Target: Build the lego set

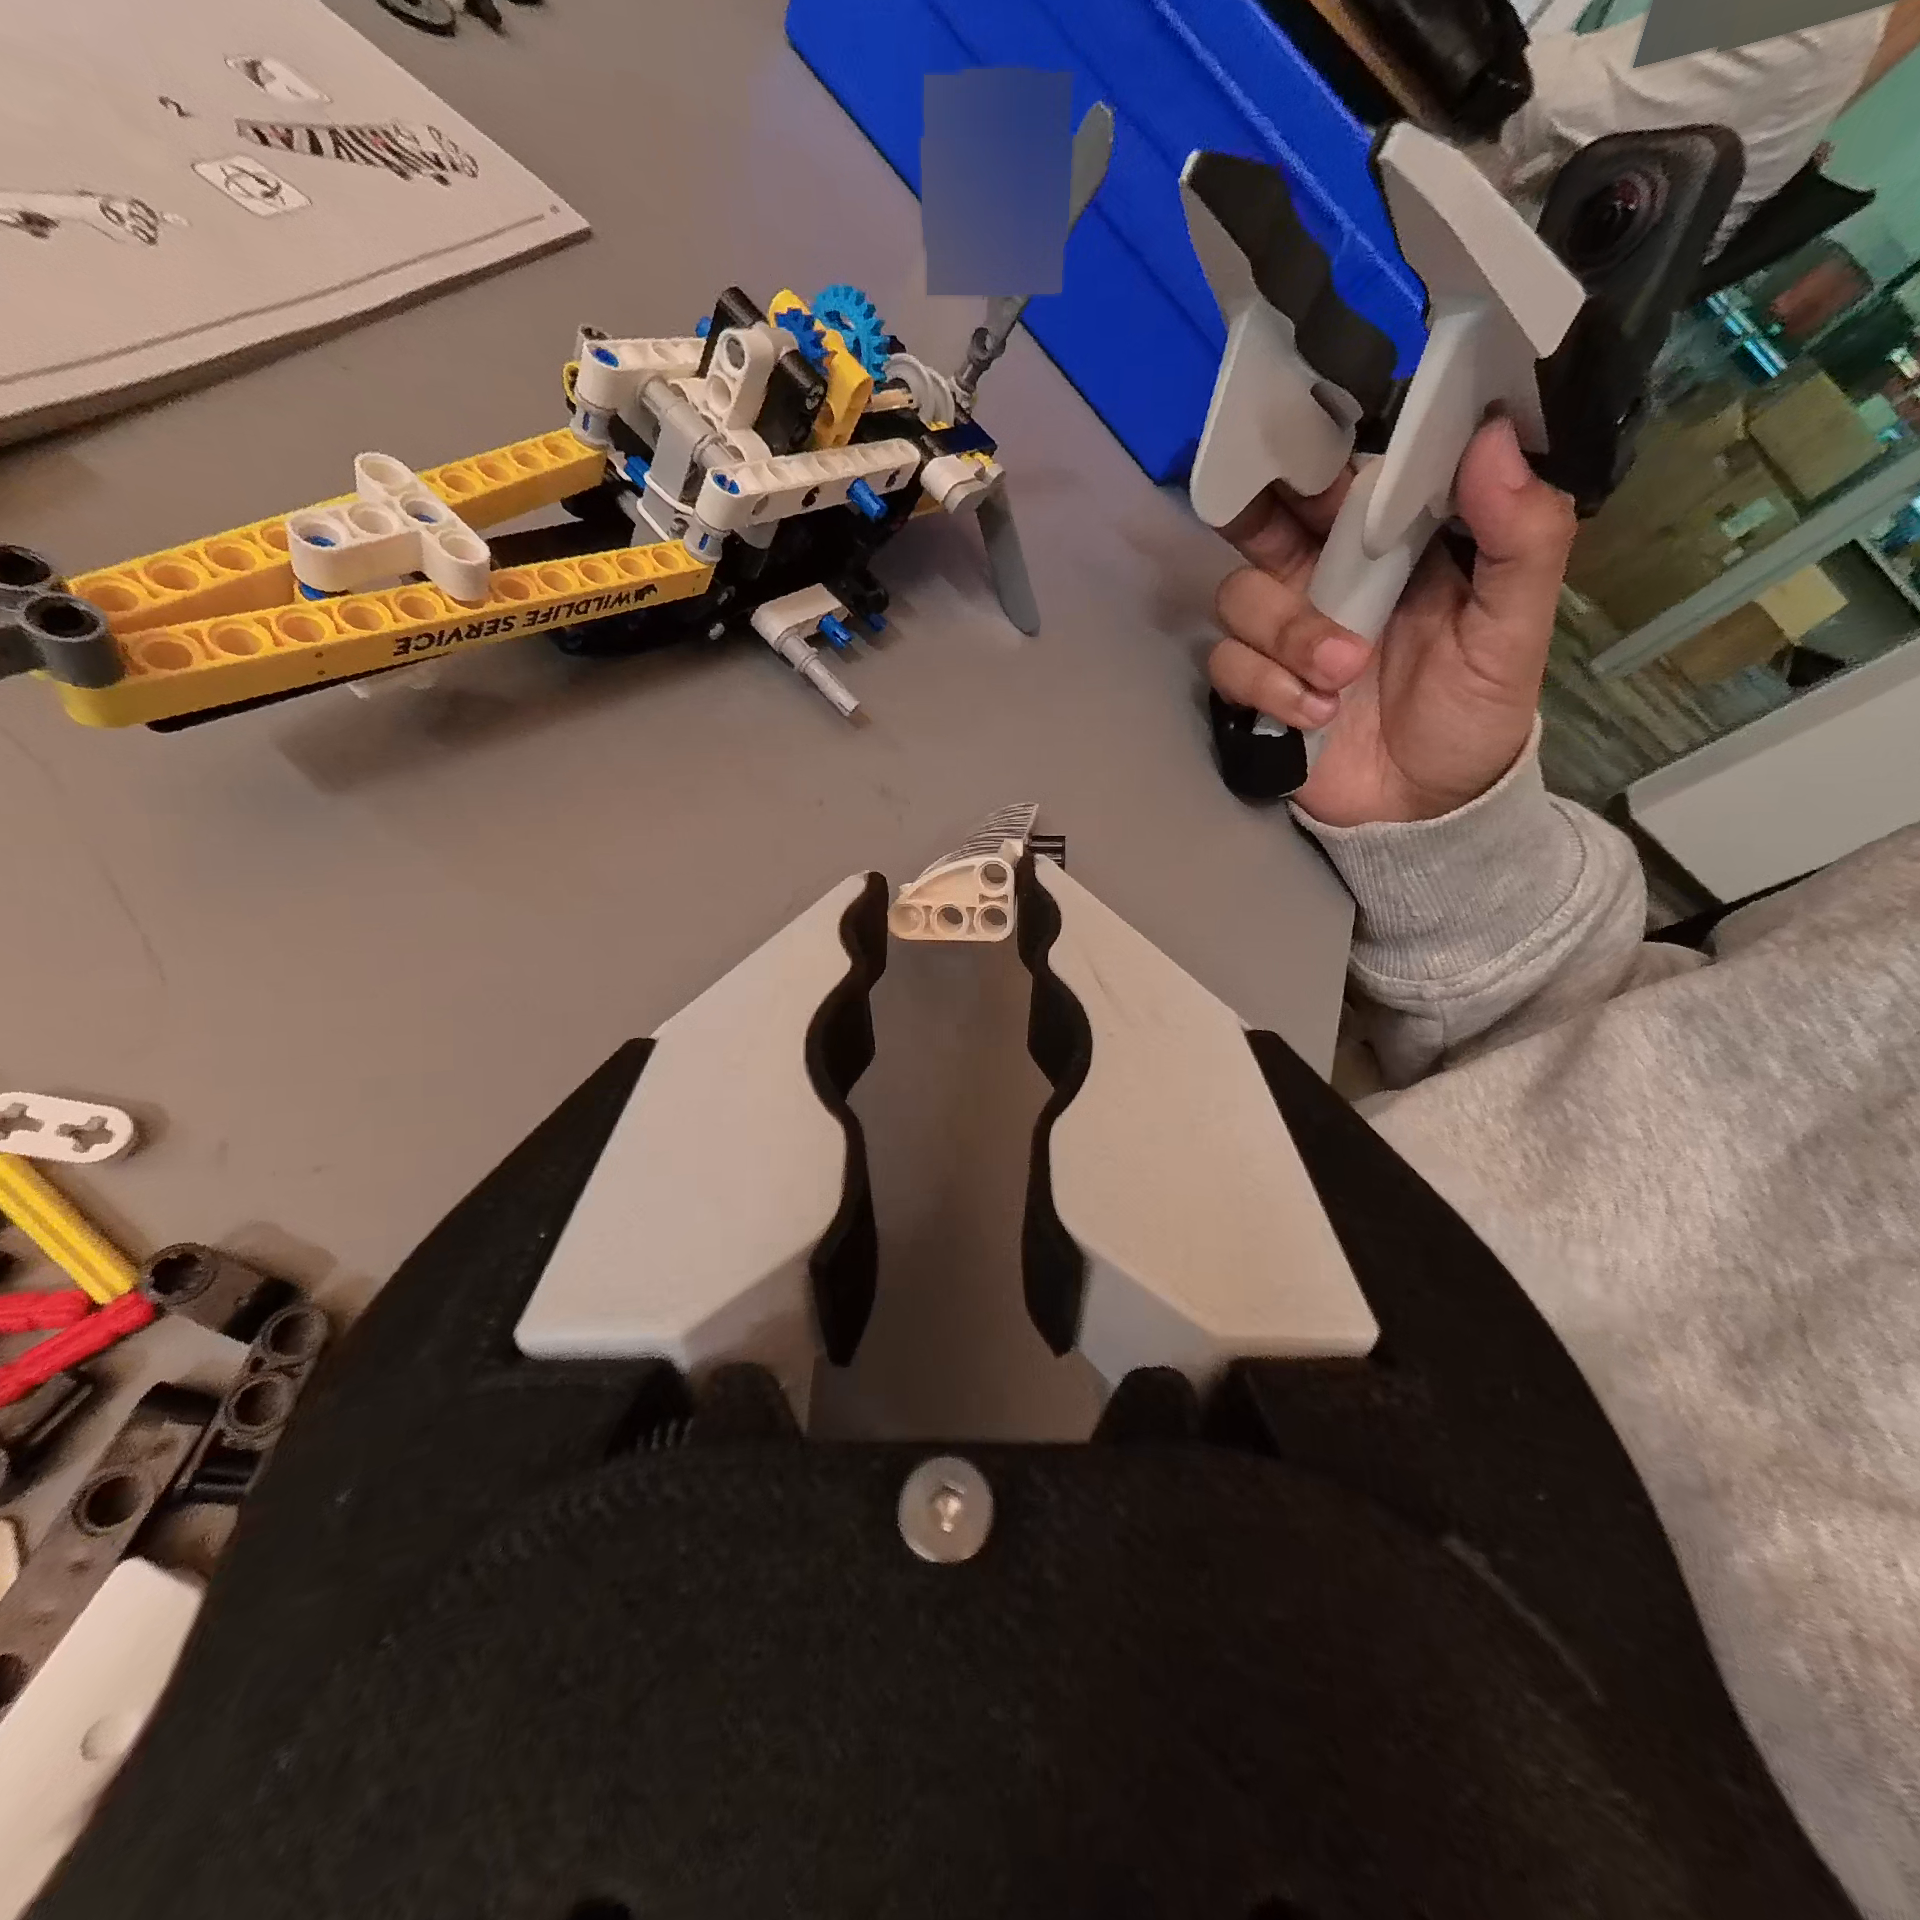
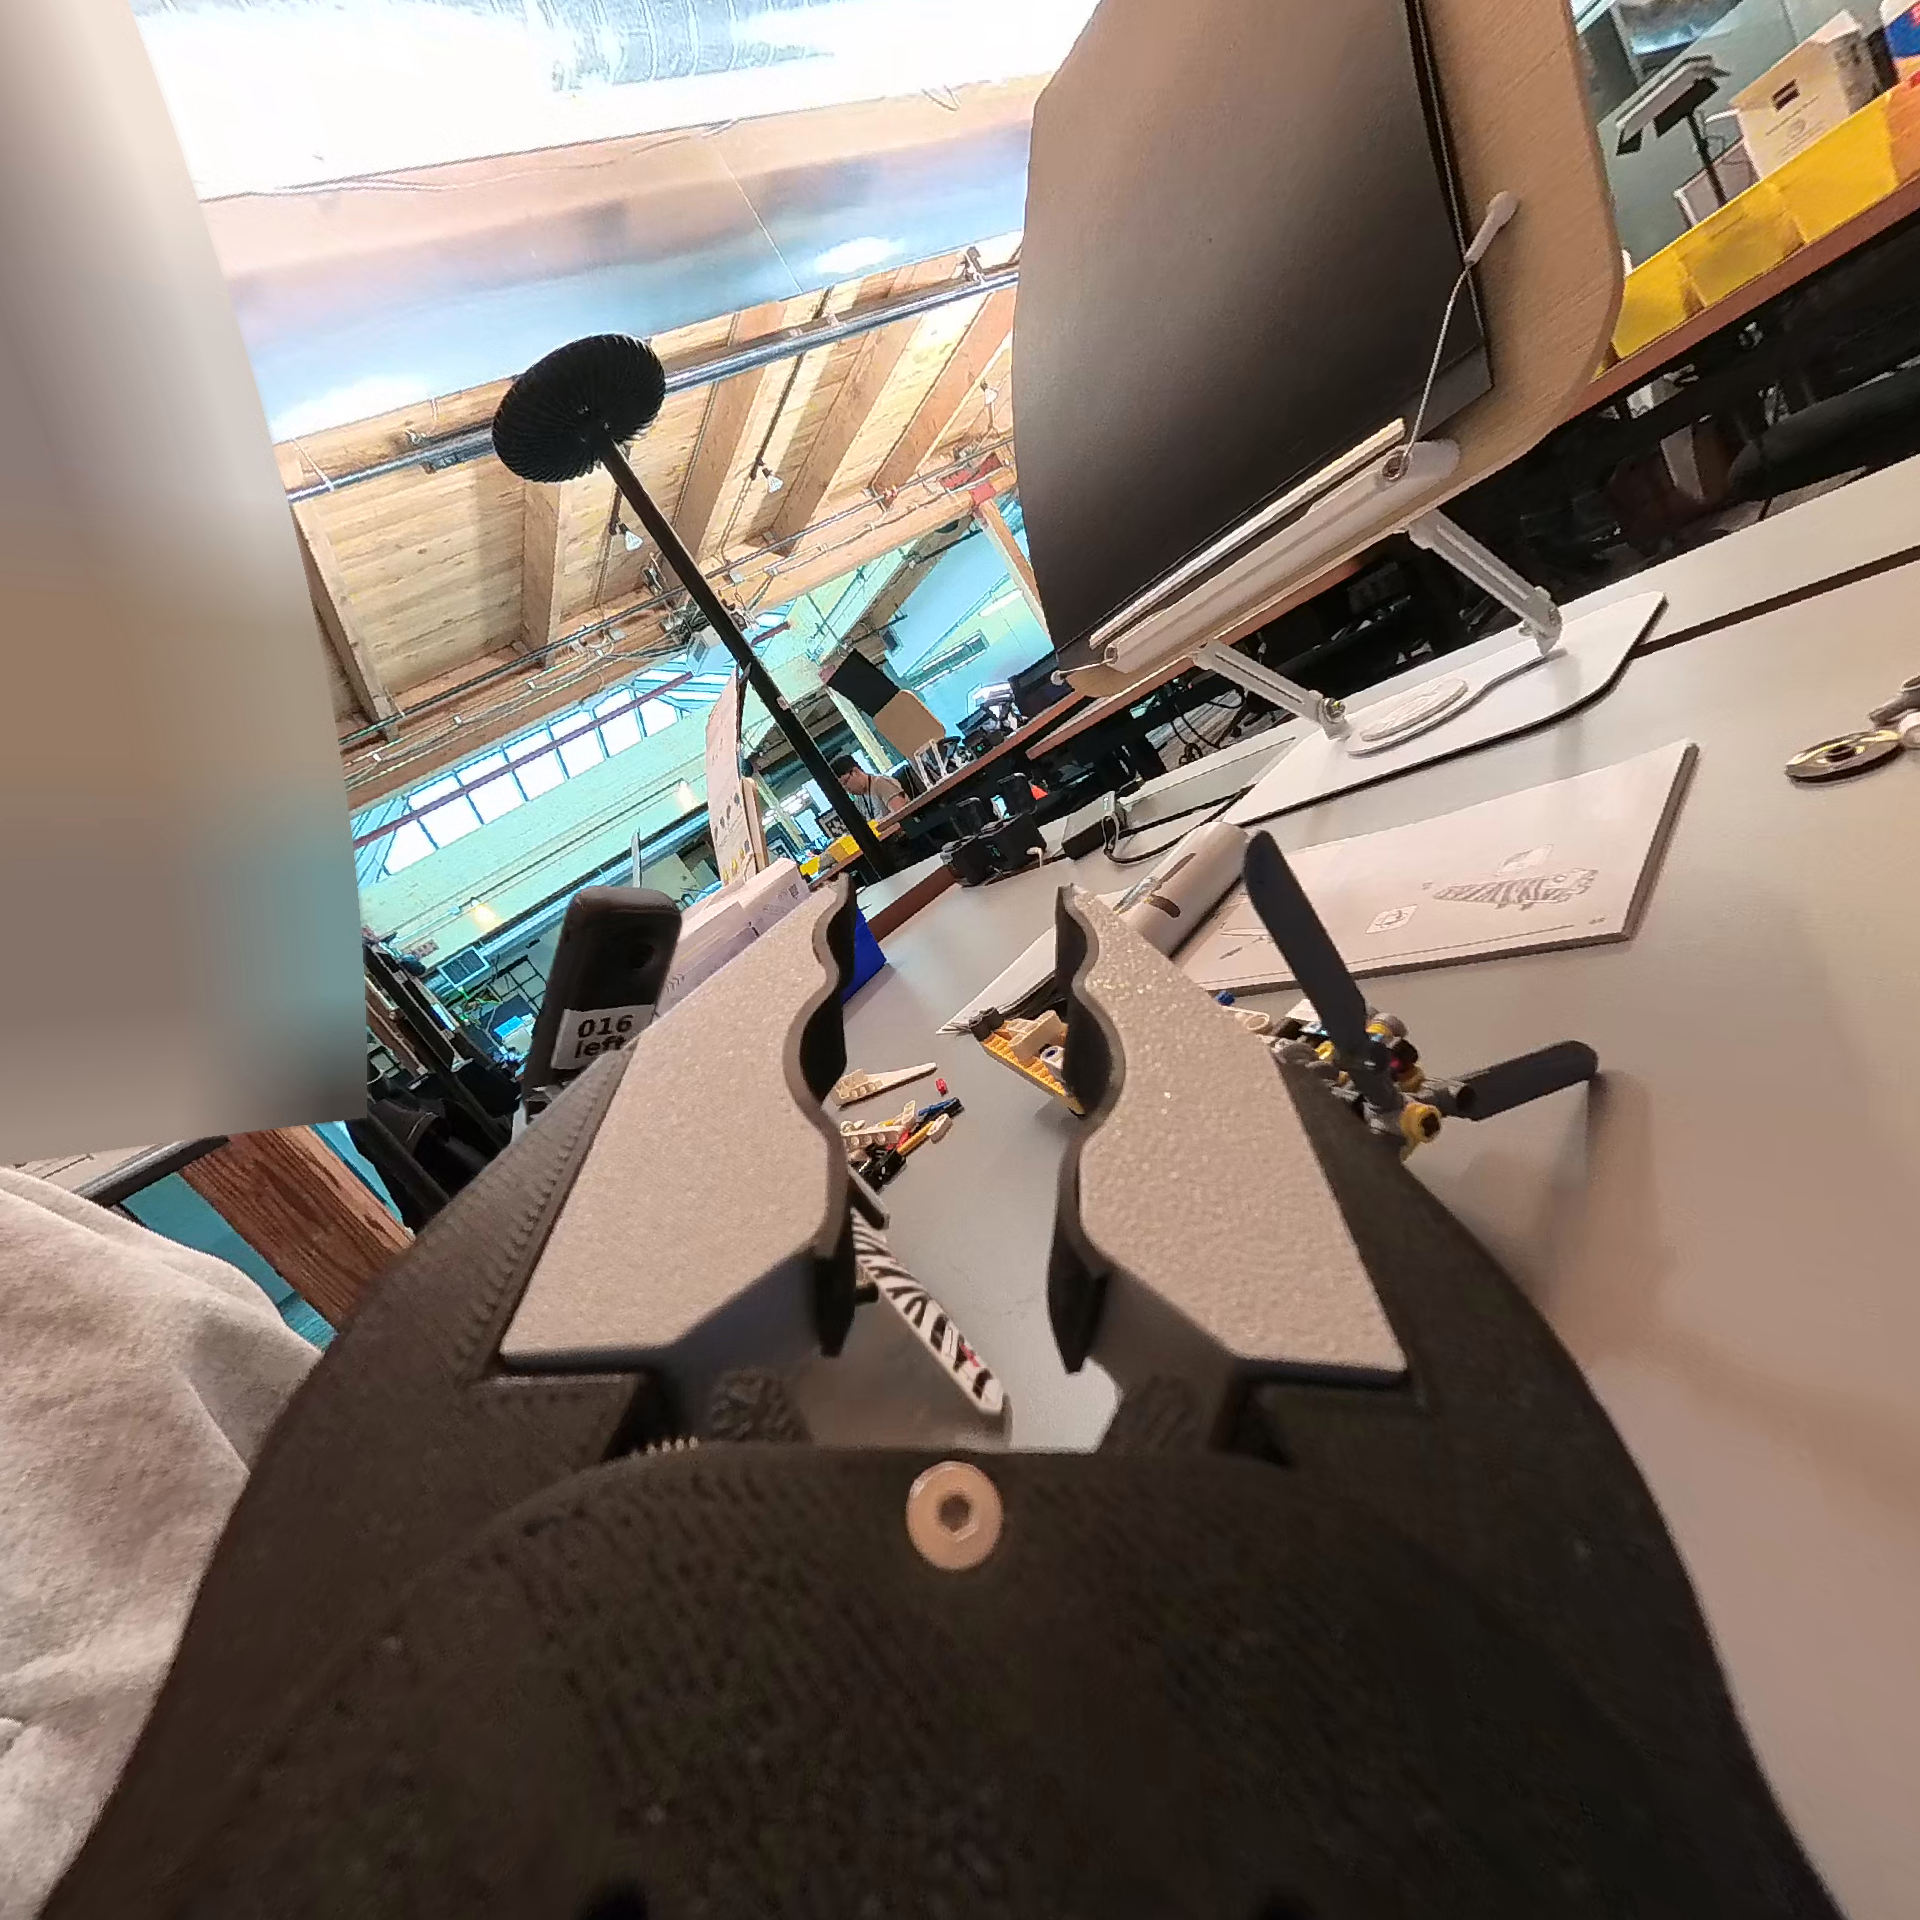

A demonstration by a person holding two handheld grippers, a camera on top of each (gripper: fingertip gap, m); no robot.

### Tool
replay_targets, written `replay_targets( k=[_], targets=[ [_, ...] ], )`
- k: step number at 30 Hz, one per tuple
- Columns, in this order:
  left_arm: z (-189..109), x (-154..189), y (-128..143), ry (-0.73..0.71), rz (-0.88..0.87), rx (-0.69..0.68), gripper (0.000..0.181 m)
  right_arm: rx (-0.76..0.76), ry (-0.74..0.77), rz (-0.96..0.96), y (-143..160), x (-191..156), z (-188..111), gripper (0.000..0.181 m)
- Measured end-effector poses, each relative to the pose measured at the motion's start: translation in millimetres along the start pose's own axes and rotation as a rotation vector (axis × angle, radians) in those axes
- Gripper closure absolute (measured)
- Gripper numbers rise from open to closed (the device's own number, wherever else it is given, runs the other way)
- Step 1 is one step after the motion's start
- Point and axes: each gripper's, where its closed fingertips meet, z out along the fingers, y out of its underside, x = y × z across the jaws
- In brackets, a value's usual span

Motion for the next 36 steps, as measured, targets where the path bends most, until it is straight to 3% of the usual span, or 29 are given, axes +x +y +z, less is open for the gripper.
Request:
replay_targets(
  k=[3,6,11,15,22,30,36],
  targets=[
    [-2.5,-1.7,-1.2,-0.019,0.032,0.005,0.156,-0.018,-0.006,-0.036,3.8,-3.9,2.5,0.144],
    [-5.3,-2.8,-3.5,-0.027,0.045,0.016,0.156,-0.103,-0.030,-0.190,18.6,-19.4,9.8,0.141],
    [-9.9,-0.6,-9.9,-0.022,0.057,0.050,0.156,-0.340,-0.121,-0.532,70.0,-53.8,22.8,0.143],
    [-13.6,1.8,-14.6,-0.039,0.115,0.077,0.156,-0.474,-0.132,-0.776,103.0,-62.4,25.4,0.148],
    [-17.9,8.7,-23.1,-0.099,0.258,0.117,0.156,-0.542,-0.045,-0.983,117.0,-50.1,28.2,0.154],
    [-12.6,12.2,-19.0,-0.120,0.291,0.086,0.156,-0.660,0.133,-1.340,134.4,-19.7,30.4,0.171],
    [-13.3,14.9,-26.6,-0.115,0.257,0.140,0.151,-0.606,0.141,-1.307,123.9,-22.3,30.3,0.177]
  ],
)
